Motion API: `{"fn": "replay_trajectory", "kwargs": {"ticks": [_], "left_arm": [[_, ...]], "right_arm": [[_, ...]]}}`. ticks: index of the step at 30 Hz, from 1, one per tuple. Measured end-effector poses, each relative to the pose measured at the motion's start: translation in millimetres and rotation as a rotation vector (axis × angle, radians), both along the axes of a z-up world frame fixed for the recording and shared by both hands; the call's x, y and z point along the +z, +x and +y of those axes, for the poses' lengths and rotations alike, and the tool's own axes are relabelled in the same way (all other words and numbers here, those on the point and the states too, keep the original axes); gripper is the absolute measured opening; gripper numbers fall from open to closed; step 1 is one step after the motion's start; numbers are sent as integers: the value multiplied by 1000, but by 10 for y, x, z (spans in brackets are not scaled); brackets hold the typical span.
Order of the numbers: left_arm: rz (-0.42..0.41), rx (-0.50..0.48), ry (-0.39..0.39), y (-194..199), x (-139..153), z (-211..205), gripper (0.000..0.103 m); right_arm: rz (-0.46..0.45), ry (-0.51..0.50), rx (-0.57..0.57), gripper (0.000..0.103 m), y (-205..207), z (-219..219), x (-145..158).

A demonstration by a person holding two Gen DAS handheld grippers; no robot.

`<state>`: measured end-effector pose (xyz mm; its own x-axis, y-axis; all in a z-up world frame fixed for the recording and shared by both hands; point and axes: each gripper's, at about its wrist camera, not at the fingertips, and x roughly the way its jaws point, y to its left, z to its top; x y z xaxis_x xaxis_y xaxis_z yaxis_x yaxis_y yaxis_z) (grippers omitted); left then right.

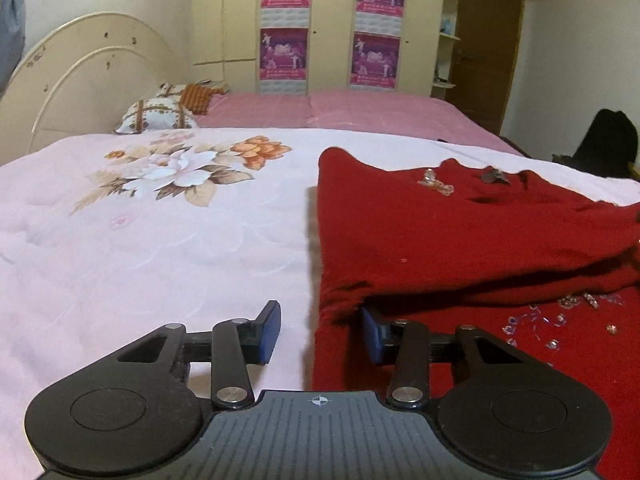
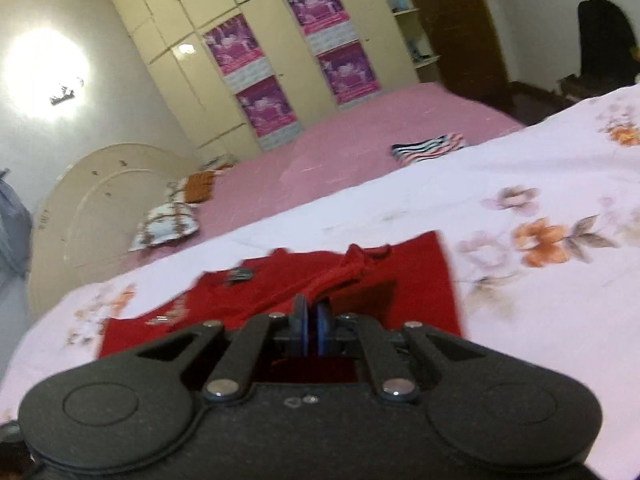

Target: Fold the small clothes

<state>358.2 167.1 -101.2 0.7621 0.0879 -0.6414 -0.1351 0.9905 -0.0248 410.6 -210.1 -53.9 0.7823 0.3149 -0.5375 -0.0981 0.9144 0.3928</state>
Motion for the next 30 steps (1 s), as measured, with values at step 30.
{"fn": "replay_trajectory", "kwargs": {"ticks": [30], "left_arm": [[-58,99,-303,-18,-112,318,3]], "right_arm": [[115,-5,59,6,-82,8,-275]]}}
